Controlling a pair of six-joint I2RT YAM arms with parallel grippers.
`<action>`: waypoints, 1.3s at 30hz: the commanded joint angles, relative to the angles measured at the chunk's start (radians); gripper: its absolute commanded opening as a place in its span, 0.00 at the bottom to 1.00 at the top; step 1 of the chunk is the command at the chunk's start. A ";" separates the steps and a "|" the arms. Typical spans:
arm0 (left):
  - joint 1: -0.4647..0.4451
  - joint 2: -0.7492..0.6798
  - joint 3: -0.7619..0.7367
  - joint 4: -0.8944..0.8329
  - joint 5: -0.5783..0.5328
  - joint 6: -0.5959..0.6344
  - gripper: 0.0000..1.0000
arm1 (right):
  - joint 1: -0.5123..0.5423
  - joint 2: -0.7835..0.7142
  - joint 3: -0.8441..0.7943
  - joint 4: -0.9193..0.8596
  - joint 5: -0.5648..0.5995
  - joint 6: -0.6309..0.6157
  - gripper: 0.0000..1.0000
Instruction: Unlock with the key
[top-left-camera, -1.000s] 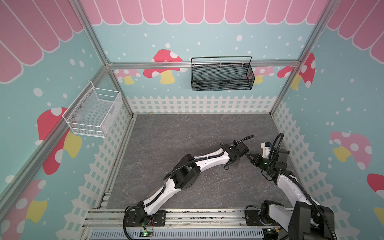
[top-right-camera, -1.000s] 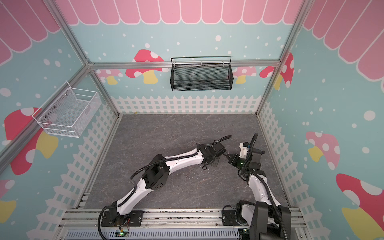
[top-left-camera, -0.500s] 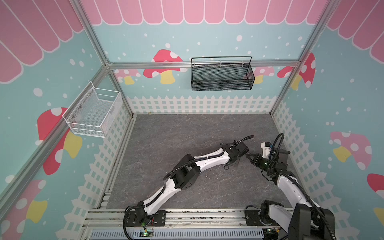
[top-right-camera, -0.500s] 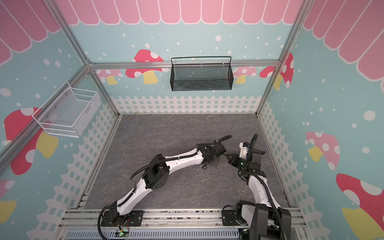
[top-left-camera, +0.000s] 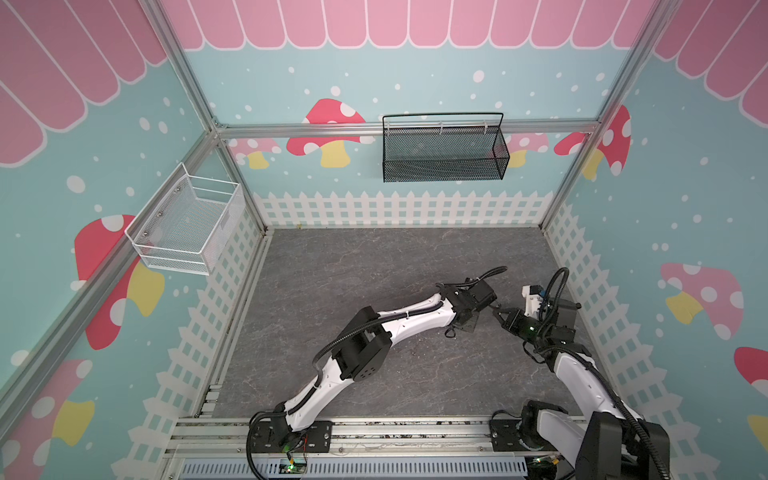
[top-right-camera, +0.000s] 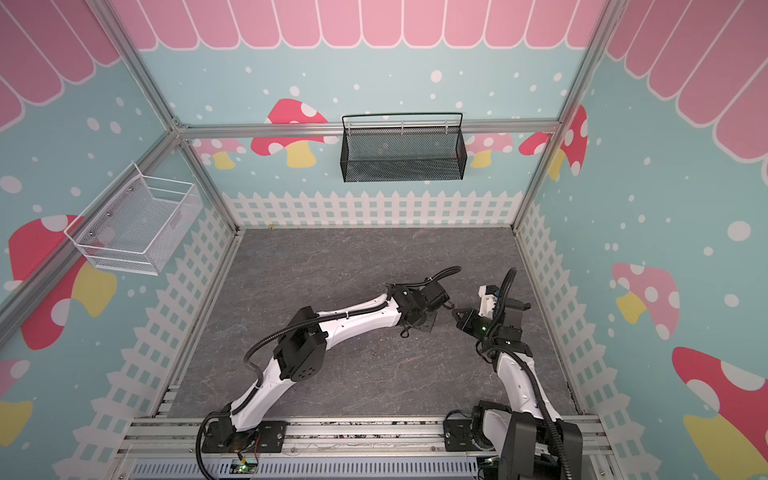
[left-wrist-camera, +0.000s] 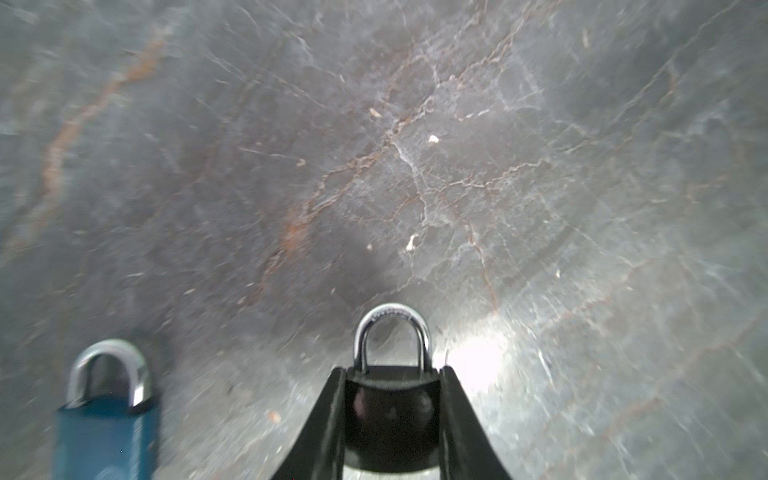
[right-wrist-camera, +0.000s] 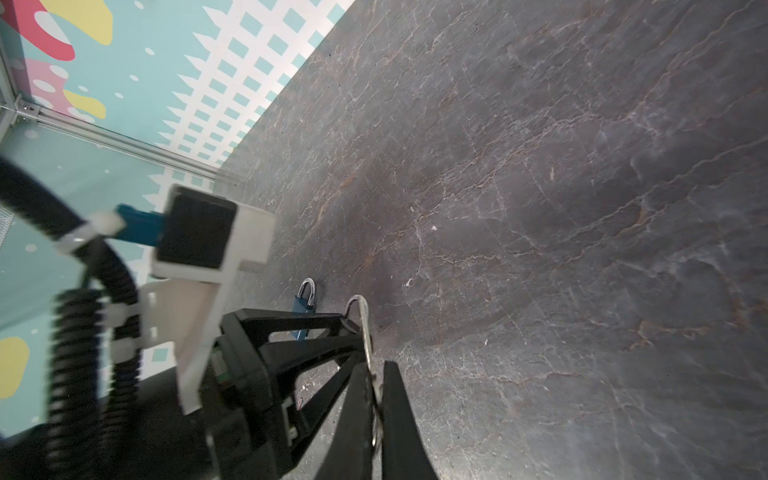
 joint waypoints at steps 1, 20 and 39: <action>0.000 -0.073 -0.047 -0.010 -0.032 -0.034 0.00 | 0.011 0.009 0.018 -0.038 -0.015 -0.022 0.00; 0.025 -0.417 -0.425 0.076 -0.063 -0.352 0.00 | 0.345 0.045 0.033 -0.073 0.079 0.042 0.00; 0.017 -0.540 -0.530 0.075 -0.189 -0.484 0.00 | 0.767 0.015 -0.188 0.464 0.209 0.425 0.00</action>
